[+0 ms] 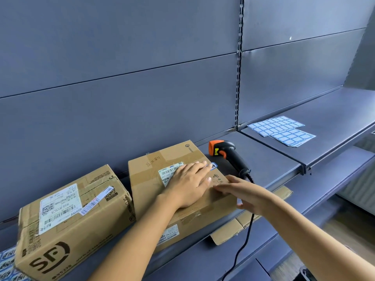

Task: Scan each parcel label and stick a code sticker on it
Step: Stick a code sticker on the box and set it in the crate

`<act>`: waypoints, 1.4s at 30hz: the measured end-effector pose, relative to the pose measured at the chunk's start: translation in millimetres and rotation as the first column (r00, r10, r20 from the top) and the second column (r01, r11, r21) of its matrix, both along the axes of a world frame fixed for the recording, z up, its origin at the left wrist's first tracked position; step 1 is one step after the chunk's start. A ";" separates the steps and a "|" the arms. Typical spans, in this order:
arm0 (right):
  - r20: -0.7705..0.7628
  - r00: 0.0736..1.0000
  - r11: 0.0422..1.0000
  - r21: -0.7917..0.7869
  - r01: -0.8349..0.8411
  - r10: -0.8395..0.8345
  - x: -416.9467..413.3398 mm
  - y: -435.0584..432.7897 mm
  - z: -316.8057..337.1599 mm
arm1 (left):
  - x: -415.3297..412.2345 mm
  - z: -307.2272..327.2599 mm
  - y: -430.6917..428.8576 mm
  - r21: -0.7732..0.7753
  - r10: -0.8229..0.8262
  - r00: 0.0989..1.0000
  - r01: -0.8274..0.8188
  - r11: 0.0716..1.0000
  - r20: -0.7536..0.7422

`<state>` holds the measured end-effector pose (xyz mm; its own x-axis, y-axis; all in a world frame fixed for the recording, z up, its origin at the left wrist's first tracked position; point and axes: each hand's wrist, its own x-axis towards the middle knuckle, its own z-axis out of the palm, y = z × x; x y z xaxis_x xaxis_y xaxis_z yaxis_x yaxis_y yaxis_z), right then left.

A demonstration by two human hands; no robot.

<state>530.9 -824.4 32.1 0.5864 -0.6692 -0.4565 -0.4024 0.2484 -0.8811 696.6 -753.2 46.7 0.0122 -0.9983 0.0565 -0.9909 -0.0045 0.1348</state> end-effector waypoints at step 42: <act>0.599 0.501 0.723 0.202 0.661 -0.625 -473.2 158.1 -16.2 | -305.2 -20.1 49.5 -0.332 -0.001 0.781 -0.264 0.906 -0.625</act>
